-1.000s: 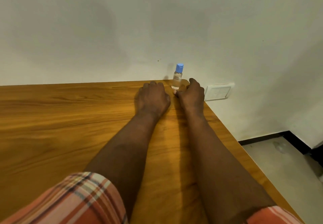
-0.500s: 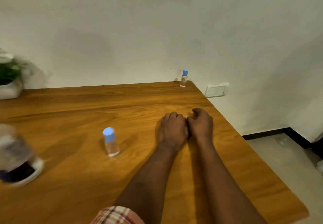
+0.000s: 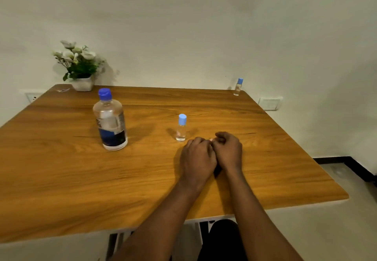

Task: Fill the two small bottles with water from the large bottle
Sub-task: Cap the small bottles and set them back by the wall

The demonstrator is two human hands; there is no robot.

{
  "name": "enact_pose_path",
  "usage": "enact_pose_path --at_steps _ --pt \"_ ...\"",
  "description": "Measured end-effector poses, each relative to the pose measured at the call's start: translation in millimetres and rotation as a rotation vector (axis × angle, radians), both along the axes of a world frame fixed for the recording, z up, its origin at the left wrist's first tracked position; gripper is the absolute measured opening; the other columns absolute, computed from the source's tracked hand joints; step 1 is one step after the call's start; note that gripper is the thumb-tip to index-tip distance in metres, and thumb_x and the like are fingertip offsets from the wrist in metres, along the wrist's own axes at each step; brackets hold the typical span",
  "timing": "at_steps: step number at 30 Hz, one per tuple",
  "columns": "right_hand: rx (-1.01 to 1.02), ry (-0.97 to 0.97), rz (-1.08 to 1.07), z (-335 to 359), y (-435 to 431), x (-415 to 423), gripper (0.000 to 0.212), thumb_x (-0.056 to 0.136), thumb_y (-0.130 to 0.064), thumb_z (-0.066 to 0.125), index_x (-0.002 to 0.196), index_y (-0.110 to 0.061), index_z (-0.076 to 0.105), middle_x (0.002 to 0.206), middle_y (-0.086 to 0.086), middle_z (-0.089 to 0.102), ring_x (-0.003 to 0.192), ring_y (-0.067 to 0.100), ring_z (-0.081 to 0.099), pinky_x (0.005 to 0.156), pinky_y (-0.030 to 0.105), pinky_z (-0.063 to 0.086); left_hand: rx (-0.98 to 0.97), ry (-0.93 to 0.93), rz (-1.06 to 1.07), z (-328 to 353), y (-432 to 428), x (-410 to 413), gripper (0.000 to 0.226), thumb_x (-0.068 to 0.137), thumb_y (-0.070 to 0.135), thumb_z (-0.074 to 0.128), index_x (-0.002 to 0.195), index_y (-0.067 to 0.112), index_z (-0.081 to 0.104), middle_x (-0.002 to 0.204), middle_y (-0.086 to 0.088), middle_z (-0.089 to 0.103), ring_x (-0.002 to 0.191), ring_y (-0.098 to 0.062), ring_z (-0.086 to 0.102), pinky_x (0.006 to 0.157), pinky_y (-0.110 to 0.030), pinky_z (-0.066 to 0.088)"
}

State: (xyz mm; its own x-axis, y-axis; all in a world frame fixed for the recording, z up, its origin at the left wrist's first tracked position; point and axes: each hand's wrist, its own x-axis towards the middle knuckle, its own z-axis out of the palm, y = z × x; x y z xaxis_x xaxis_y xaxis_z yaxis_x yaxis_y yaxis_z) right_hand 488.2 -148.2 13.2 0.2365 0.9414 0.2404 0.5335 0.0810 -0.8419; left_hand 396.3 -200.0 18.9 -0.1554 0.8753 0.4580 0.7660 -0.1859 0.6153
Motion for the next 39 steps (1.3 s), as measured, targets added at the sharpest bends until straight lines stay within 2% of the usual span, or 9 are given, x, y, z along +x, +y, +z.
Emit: enact_pose_path --at_steps 4,10,12,13,16,20,26,33,39 --pt "-0.042 0.042 0.108 0.3 -9.8 -38.9 0.044 0.077 -0.018 0.072 0.121 -0.015 0.066 0.106 0.001 0.071 0.096 0.012 0.066 0.081 0.022 0.049 -0.002 0.007 0.138 -1.7 -18.9 -40.7 0.021 0.092 0.024 0.054 0.087 0.013 0.07 0.09 -0.005 0.066 0.089 -0.02 0.058 0.077 -0.035 0.047" --pt "-0.082 0.012 0.191 2.2 -9.9 -70.3 0.061 0.074 -0.021 0.073 0.132 -0.016 0.056 0.116 -0.001 0.069 0.104 0.013 0.065 0.087 0.03 0.053 -0.048 -0.006 0.253 -0.4 -19.0 -69.5 0.022 0.092 0.025 0.057 0.102 0.011 0.071 0.1 -0.006 0.067 0.097 -0.021 0.058 0.082 -0.033 0.044" --pt "-0.073 0.012 0.202 3.6 -8.8 -75.2 0.051 0.073 -0.023 0.072 0.123 -0.02 0.064 0.106 -0.004 0.072 0.097 0.012 0.067 0.084 0.035 0.055 -0.062 0.002 0.261 -0.9 -16.2 -72.7 0.022 0.092 0.025 0.057 0.1 0.011 0.071 0.098 -0.006 0.066 0.096 -0.021 0.058 0.08 -0.032 0.043" --pt "-0.066 0.004 0.211 3.9 -8.1 -77.5 0.039 0.073 -0.023 0.071 0.112 -0.023 0.068 0.097 -0.006 0.074 0.089 0.011 0.068 0.08 0.037 0.056 -0.067 0.006 0.264 -0.9 -14.5 -73.8 0.021 0.091 0.025 0.056 0.098 0.011 0.071 0.097 -0.006 0.066 0.095 -0.022 0.058 0.078 -0.031 0.043" --pt "-0.049 -0.023 0.206 4.3 -5.8 -84.0 0.013 0.075 -0.024 0.07 0.088 -0.024 0.068 0.082 -0.008 0.071 0.076 0.009 0.066 0.07 0.036 0.056 -0.079 0.016 0.269 -0.1 -9.9 -75.2 0.02 0.091 0.025 0.055 0.092 0.012 0.07 0.093 -0.005 0.064 0.093 -0.023 0.058 0.075 -0.032 0.042" --pt "-0.025 -0.001 0.162 3.1 -3.3 -86.9 0.017 0.08 -0.024 0.071 0.096 -0.023 0.07 0.087 -0.008 0.073 0.078 0.009 0.067 0.069 0.031 0.055 -0.089 0.016 0.263 0.2 -4.3 -74.3 0.022 0.092 0.026 0.056 0.1 0.012 0.07 0.098 -0.005 0.066 0.096 -0.022 0.058 0.081 -0.035 0.047" --pt "0.022 0.055 0.132 1.2 -1.5 -69.8 0.012 0.077 -0.021 0.073 0.089 -0.021 0.071 0.081 -0.008 0.072 0.073 0.006 0.066 0.065 0.029 0.053 -0.118 0.039 0.225 -3.3 5.6 -61.9 0.025 0.093 0.028 0.052 0.088 0.01 0.069 0.091 -0.007 0.063 0.091 -0.025 0.058 0.075 -0.035 0.045" --pt "0.05 0.06 0.025 1.1 8.4 -16.4 0.015 0.075 -0.019 0.072 0.09 -0.02 0.071 0.081 -0.008 0.071 0.071 0.004 0.065 0.065 0.027 0.053 -0.14 0.102 0.124 -1.1 30.0 -22.0 0.029 0.091 0.032 0.054 0.1 0.008 0.068 0.1 -0.01 0.064 0.101 -0.028 0.057 0.081 -0.038 0.045" --pt "0.072 0.076 -0.032 0.3 27.2 12.4 0.015 0.078 -0.019 0.074 0.093 -0.018 0.07 0.086 -0.007 0.072 0.078 0.006 0.065 0.068 0.026 0.052 -0.171 0.176 0.055 5.9 60.8 10.7 0.029 0.094 0.033 0.048 0.092 0.009 0.065 0.099 -0.011 0.063 0.102 -0.029 0.056 0.077 -0.037 0.043"
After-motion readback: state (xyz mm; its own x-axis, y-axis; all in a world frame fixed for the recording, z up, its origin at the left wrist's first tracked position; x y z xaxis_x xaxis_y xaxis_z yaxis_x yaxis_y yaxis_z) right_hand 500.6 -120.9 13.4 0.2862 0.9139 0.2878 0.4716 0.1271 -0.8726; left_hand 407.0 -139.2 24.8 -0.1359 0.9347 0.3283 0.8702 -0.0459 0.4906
